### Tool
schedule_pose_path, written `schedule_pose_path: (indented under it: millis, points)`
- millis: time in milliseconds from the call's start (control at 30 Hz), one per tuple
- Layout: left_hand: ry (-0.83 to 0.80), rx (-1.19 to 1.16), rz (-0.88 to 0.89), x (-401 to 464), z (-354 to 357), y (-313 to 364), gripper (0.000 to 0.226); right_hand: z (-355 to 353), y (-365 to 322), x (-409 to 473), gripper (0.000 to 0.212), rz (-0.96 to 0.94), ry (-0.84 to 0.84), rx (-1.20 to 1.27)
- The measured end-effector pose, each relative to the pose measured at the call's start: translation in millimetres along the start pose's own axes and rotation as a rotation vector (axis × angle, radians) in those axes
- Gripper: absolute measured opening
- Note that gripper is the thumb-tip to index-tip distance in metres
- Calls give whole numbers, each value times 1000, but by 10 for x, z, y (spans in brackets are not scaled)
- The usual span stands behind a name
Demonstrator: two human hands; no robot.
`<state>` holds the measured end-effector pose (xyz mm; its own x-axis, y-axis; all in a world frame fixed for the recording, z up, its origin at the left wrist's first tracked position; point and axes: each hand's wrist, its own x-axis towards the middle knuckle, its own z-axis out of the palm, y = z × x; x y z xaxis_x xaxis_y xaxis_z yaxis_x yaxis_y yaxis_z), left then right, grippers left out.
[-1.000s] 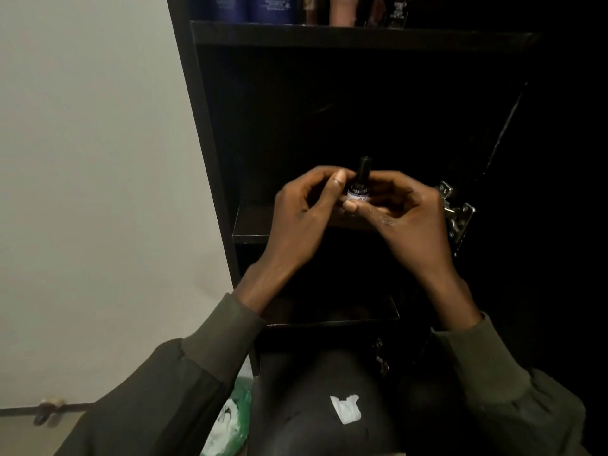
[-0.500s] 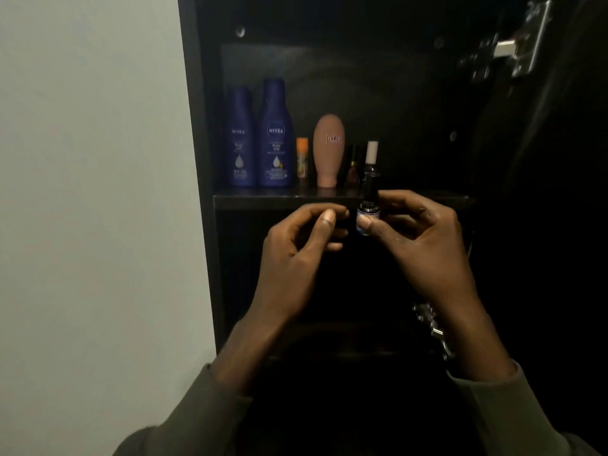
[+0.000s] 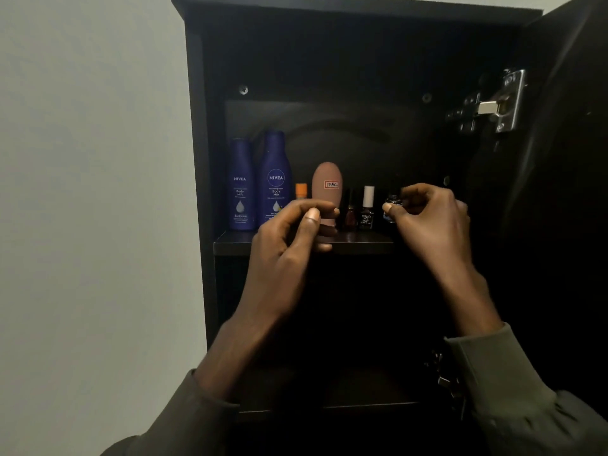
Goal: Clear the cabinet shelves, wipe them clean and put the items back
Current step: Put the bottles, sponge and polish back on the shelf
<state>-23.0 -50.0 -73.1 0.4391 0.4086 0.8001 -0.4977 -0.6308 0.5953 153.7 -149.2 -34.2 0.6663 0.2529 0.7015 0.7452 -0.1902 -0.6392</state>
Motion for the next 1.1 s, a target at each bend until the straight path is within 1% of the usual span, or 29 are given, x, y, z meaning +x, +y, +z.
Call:
schedule_pose_path:
  millis: [133, 233, 300, 433, 667, 733, 867, 967, 1100]
  points:
    - [35, 30, 15, 105, -41, 15, 25, 11, -23, 112, 46, 38, -56, -109]
    - [59, 51, 28, 146, -59, 33, 24, 32, 0, 183, 40, 77, -90, -159]
    - [69, 67, 29, 164, -81, 38, 24, 43, 16, 229, 36, 101, -120, -174]
    - [97, 98, 18, 201, -133, 15, 24, 63, 12, 275, 37, 134, -191, -197]
    - [113, 158, 10, 283, -189, -41, 21, 75, -34, 297, 28, 116, -211, -214]
    - [115, 171, 6, 295, -189, -49, 21, 74, -34, 307, 30, 110, -192, -214]
    - [124, 197, 10, 307, -197, -61, 21, 70, -67, 291, 33, 123, -226, -221]
    - [131, 207, 19, 314, -216, -70, 22, 58, -78, 271, 33, 125, -221, -222]
    - [140, 196, 10, 328, -242, -73, 21, 60, -75, 242, 44, 135, -215, -225]
